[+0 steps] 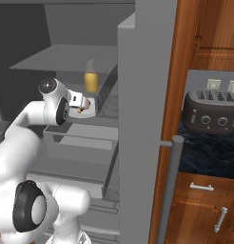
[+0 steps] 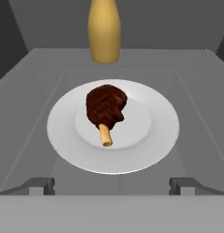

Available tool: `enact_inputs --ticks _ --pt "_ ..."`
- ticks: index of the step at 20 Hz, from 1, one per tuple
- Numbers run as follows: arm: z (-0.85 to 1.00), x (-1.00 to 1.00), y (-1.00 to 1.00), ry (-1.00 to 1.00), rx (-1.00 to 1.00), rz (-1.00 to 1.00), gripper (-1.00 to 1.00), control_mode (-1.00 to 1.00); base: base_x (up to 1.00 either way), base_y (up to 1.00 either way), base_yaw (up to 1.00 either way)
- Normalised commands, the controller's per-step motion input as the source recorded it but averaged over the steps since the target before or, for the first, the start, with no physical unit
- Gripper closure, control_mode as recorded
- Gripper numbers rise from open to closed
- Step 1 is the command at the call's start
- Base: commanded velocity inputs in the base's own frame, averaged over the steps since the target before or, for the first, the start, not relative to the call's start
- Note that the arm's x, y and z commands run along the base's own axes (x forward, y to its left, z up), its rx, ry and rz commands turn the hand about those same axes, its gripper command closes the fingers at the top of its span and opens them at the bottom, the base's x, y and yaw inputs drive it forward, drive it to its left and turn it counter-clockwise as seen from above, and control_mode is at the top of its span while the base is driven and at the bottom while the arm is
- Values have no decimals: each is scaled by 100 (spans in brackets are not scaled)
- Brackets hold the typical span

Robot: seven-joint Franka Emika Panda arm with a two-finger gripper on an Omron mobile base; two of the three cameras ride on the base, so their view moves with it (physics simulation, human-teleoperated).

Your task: Retrieve the steak from the fridge and place it on the saucepan with marinade on the stove.

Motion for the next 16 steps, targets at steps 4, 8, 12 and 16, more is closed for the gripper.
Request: enact_inputs --ticks 4,8,12,16 --pt "-2 56 4 0 1 0 -100 -100 0 0 0" --pt "-16 36 17 0 0 0 -100 -100 0 0 0" --pt "-20 28 6 0 0 0 -100 -100 0 0 0" --pt "-21 24 0 0 0 0 -100 -100 0 0 0"
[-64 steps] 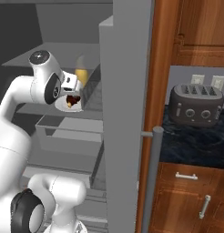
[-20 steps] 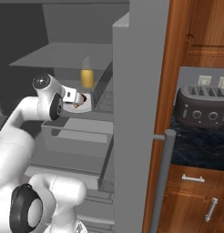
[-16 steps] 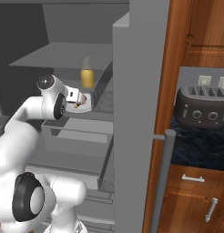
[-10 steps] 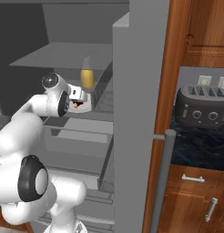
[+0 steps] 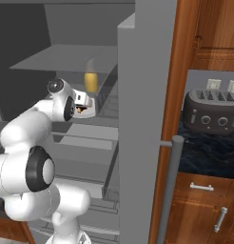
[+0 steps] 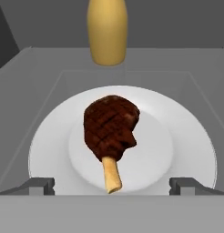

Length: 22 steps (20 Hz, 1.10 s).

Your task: Retrieve the steak from the fridge and place it on the saucepan with marinade on the stove.

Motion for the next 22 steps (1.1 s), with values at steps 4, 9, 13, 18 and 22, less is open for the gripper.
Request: enact_inputs --ticks 4,9,13,18,22 --pt "-14 21 0 0 0 0 -100 -100 0 0 0" --pt "0 14 0 0 0 0 -100 -100 0 0 0" --pt "0 12 0 0 0 0 -100 -100 0 0 0" --pt "-7 8 0 1 0 0 -100 -100 0 0 0" --pt "-10 12 1 4 2 0 -100 -100 0 0 0"
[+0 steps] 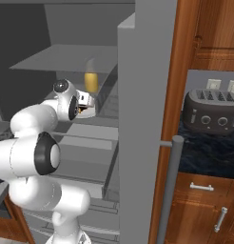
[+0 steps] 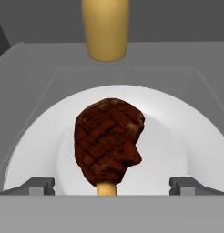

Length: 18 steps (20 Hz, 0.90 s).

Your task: Retrieve the steak from the fridge and place it on the saucepan with marinade on the stove.

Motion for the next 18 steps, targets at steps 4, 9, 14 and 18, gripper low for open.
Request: enact_inputs --ticks 4,9,14,18 --pt "-5 27 2 2 0 0 -100 -100 0 0 0" --pt "-6 26 1 2 0 0 -100 -100 0 0 0" --pt "-15 16 10 3 0 0 -100 -100 0 0 0" --pt "-28 14 14 1 0 0 -100 -100 0 0 0"
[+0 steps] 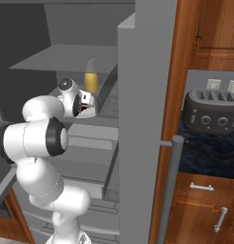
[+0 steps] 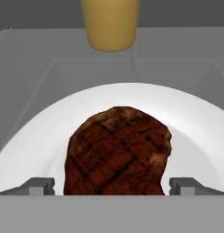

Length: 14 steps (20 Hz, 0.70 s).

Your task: Retrieve the steak from the fridge and place it on the saucepan with marinade on the stove.

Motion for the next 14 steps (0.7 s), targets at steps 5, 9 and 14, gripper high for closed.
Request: enact_inputs --ticks 5,9,14 --pt "-23 18 7 0 0 0 -100 -100 0 0 0" --pt "-15 13 0 0 0 0 -100 -100 0 0 0" --pt "-12 0 0 0 0 0 -100 -100 0 0 0"
